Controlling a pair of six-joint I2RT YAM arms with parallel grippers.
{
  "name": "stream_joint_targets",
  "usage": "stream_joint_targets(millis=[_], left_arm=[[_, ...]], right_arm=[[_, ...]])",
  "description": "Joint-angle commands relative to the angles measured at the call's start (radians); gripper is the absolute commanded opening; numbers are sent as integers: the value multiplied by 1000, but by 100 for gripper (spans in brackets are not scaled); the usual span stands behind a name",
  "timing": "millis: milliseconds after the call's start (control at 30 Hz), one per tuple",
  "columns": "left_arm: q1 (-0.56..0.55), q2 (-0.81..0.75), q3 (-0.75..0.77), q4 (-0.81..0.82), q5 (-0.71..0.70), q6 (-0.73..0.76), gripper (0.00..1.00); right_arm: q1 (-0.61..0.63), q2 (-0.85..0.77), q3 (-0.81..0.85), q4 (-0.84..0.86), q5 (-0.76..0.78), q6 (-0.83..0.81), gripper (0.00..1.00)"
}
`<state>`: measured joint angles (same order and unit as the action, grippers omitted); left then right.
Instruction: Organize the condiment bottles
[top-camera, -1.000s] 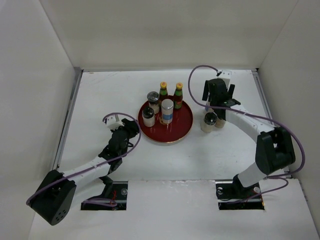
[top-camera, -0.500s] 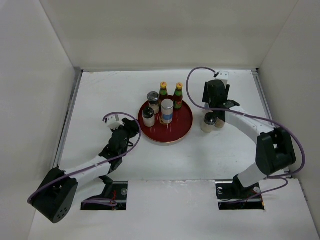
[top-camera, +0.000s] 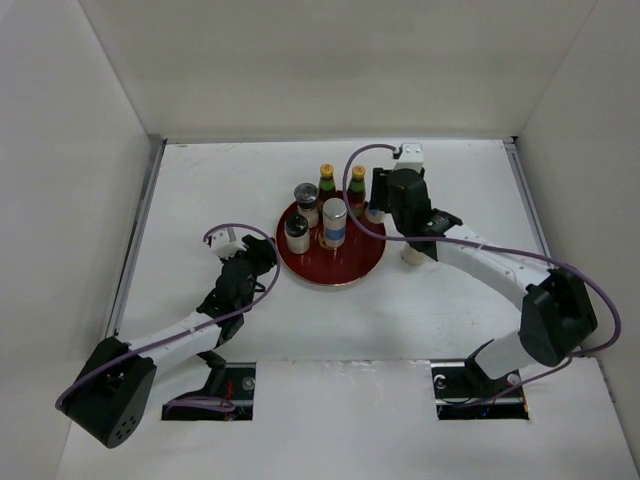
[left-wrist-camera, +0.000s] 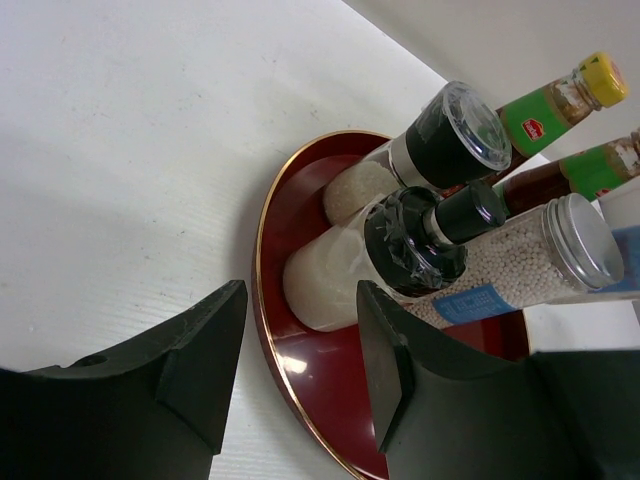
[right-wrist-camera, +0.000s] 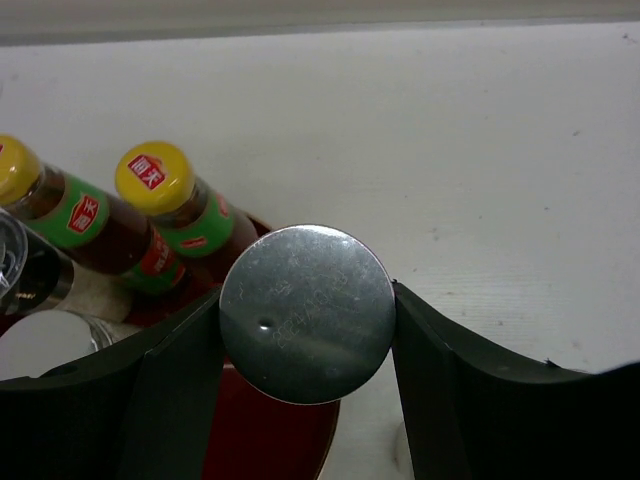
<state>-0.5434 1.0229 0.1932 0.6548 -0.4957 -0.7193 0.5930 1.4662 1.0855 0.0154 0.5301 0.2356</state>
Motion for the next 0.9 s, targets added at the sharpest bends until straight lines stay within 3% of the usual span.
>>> stream_joint_targets(millis=[0, 333, 500, 633, 867], left_arm=[[10, 0, -8, 52, 9, -12, 46], [4, -7, -8, 52, 3, -9, 46], [10, 3, -8, 52, 11, -15, 46], [10, 6, -6, 52, -3, -12, 46], [9, 3, -8, 52, -7, -12, 46]], right_arm=[[29, 19, 30, 116, -30, 27, 51], [73, 128, -2, 136, -28, 42, 54], [78, 132, -13, 141, -25, 44, 69], [89, 59, -36, 138, -28, 51, 86], [92, -196, -114, 133, 11, 34, 91]])
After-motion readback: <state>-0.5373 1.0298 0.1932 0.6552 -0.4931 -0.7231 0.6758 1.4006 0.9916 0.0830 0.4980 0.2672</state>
